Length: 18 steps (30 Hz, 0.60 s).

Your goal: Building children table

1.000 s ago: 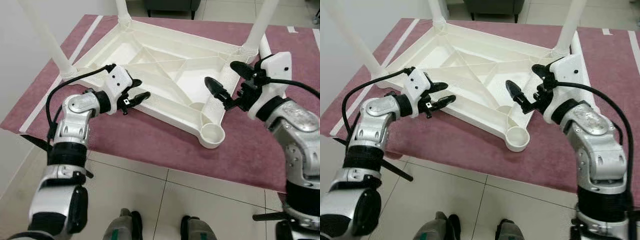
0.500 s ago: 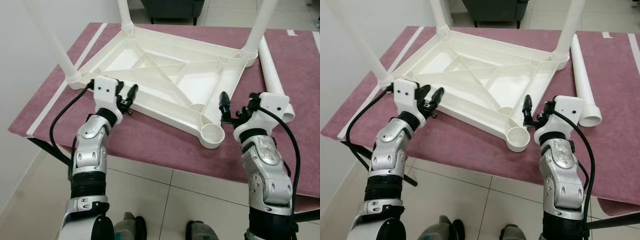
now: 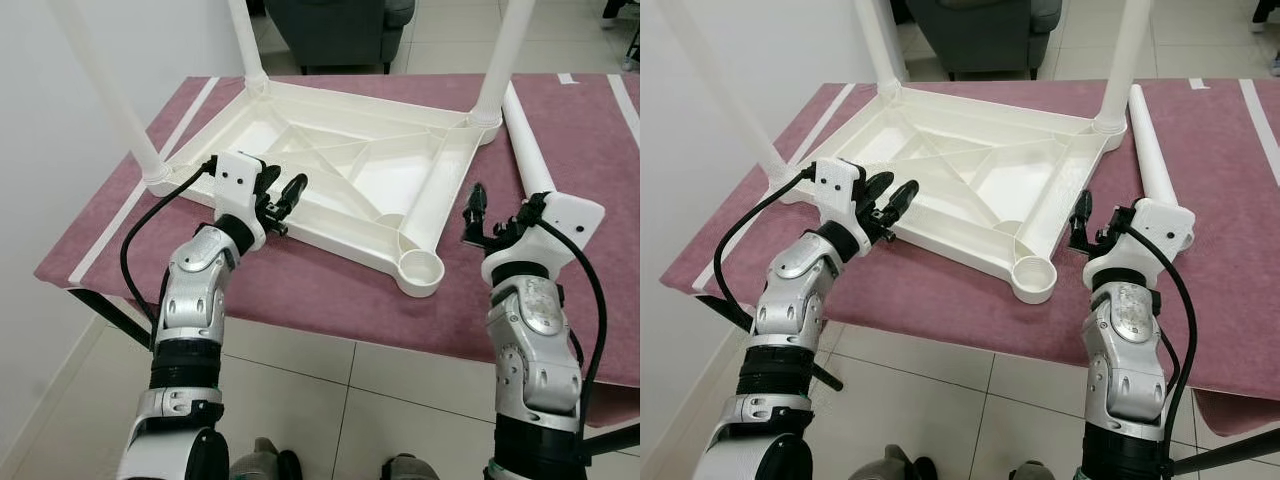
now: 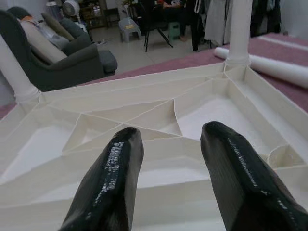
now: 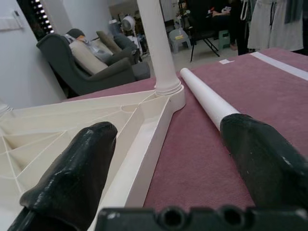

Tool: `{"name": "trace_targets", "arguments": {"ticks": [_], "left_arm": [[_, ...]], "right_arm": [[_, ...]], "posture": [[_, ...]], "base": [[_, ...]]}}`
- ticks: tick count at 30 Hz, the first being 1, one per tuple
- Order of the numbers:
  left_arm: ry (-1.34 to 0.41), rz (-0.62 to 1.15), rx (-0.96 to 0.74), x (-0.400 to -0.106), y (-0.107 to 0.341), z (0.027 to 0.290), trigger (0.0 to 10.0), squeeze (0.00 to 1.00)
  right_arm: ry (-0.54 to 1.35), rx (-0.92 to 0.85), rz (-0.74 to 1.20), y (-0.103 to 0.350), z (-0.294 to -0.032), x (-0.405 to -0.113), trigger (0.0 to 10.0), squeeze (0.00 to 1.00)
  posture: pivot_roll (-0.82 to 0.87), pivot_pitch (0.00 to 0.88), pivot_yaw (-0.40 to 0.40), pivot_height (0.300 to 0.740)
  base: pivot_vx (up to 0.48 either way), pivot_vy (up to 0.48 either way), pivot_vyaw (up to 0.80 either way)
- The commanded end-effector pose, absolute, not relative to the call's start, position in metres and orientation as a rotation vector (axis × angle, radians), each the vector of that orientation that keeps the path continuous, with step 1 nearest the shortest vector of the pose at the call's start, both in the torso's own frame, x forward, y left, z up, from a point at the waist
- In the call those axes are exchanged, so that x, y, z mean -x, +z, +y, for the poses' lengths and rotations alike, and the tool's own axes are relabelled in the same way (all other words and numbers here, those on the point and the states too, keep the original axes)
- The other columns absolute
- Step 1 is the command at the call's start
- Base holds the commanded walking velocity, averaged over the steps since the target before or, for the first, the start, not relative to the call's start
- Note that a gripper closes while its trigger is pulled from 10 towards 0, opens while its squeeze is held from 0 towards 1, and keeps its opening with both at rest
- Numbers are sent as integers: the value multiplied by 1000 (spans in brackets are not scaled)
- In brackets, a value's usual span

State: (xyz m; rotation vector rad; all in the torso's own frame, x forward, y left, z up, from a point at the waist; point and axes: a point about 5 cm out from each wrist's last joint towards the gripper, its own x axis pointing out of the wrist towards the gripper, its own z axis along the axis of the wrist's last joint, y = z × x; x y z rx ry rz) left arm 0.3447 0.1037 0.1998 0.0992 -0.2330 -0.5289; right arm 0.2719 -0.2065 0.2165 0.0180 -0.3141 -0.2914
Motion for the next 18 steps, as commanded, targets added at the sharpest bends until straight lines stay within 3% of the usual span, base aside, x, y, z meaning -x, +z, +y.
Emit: {"name": "trace_targets", "arguments": {"ticks": [1,18], "left_arm": [[-320,-200,-131,-350,190,120,10000,0],[-270,-212,-143,-361,195,130,10000,0]], "right_arm": [[-274,-24,-306,210,-199,-272,10000,0],[-218,63,-319,203,-191,-276,10000,0]], "posture": [[-145,22,169,740],[-140,28,153,740]], "base": [[0,0,0],[0,15,0]]}}
